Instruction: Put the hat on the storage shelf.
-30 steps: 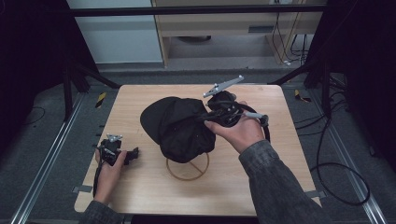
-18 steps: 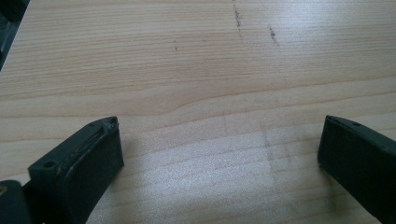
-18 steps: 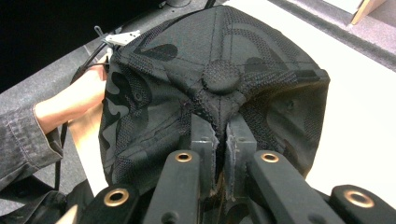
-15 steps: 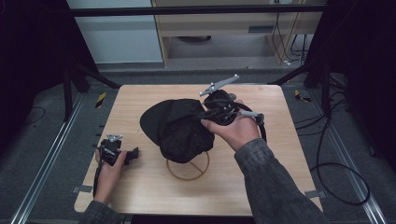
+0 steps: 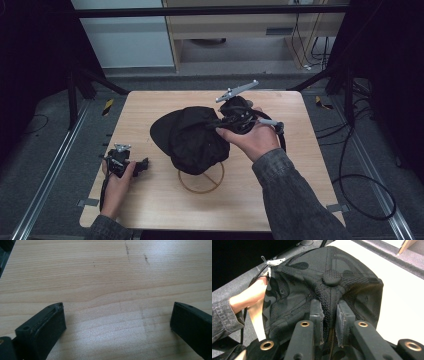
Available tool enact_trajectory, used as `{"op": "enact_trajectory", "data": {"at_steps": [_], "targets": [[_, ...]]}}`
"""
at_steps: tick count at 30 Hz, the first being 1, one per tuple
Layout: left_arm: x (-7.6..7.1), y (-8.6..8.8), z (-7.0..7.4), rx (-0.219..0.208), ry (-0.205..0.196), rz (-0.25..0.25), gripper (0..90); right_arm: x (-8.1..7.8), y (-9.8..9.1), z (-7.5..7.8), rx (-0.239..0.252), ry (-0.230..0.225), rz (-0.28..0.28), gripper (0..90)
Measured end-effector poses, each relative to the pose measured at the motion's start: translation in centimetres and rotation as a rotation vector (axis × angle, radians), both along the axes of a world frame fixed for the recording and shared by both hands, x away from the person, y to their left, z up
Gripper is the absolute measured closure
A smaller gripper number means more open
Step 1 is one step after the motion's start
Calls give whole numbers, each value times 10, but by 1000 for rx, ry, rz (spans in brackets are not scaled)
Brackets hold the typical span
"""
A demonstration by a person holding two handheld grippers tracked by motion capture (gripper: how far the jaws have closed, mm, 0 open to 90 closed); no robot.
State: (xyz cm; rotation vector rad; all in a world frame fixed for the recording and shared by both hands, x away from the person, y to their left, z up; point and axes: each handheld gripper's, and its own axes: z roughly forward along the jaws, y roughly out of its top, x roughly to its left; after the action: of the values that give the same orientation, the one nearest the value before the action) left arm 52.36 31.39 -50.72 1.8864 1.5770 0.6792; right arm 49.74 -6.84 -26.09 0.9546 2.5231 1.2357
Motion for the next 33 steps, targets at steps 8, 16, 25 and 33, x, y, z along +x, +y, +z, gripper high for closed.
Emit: {"op": "enact_trajectory", "data": {"at_steps": [8, 16, 25, 33], "targets": [[0, 0, 0, 0, 0, 0, 0, 1, 0, -1, 3, -1, -6, 730], [0, 0, 0, 0, 0, 0, 0, 0, -5, 3, 44, -2, -10, 691], [0, 0, 0, 0, 0, 0, 0, -7, -16, 8, 57, -15, -21, 676], [0, 0, 0, 0, -2, 0, 0, -10, -27, 9, 64, -25, -44, 584]]}}
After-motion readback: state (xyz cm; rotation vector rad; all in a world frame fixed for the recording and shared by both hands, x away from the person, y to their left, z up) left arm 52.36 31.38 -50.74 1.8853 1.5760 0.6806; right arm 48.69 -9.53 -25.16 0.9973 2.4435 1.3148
